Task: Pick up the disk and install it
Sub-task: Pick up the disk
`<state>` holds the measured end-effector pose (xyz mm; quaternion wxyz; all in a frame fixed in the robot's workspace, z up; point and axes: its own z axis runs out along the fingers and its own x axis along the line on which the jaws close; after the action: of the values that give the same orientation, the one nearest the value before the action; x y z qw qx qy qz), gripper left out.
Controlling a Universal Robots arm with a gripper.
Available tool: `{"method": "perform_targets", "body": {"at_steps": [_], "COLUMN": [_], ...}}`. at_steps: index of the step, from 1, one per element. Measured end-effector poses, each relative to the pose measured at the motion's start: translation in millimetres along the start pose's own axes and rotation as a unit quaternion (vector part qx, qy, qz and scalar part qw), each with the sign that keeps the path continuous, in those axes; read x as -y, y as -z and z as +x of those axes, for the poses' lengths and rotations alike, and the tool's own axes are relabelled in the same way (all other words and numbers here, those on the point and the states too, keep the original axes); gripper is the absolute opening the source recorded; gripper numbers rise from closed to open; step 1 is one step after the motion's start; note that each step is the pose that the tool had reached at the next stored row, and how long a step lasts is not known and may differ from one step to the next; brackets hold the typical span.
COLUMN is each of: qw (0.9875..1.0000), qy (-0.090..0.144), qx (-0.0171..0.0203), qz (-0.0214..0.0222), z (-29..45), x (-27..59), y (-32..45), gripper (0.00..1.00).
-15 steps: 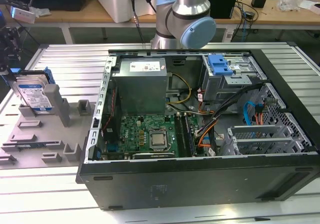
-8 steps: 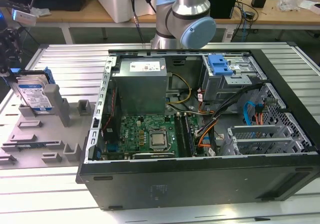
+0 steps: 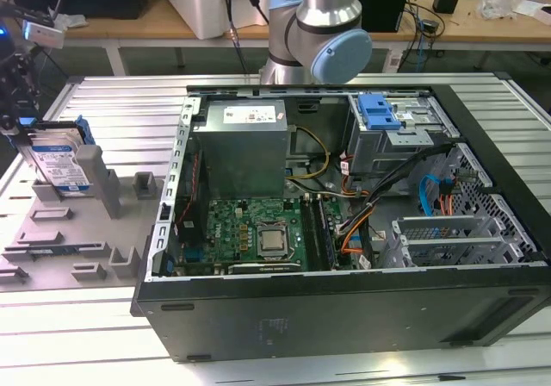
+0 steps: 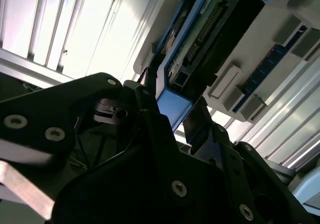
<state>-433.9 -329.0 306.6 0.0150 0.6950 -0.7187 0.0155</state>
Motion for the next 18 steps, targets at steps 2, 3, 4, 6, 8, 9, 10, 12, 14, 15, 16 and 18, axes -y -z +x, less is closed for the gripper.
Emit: {"method": "perform_targets", "body": {"at_steps": [2, 3, 4, 6, 8, 9, 10, 12, 14, 15, 16, 18], "qw": [1.0, 1.0, 1.0, 1.0, 1.0, 1.0, 1.0, 1.0, 1.0, 1.0, 1.0, 1.0], "qy": [0.0, 0.0, 0.0, 0.0, 0.0, 0.0, 0.0, 0.0, 0.0, 0.0, 0.0, 0.0], "qx": [0.0, 0.0, 0.0, 0.0, 0.0, 0.0, 0.0, 0.0, 0.0001, 0.0001, 0.0, 0.0], "qz": [0.0, 0.0, 0.0, -0.0002, 0.0, 0.0, 0.0, 0.0, 0.0001, 0.0001, 0.0, 0.0], "z": [-0.1, -0.1, -0.2, -0.3, -0.3, -0.3, -0.3, -0.3, -0.3, -0.3, -0.3, -0.3], "x": [0.0, 0.0, 0.0, 0.0, 0.0, 0.0, 0.0, 0.0, -0.1, -0.1, -0.2, -0.2], "y": [-2.1, -3.1, -4.4, -6.0, -6.6, -6.7, -6.8, -6.8, -7.0, -6.9, -6.8, -6.8], "gripper": [0.48, 0.48, 0.48, 0.48, 0.48, 0.48, 0.48, 0.48, 0.48, 0.48, 0.48, 0.48]}}
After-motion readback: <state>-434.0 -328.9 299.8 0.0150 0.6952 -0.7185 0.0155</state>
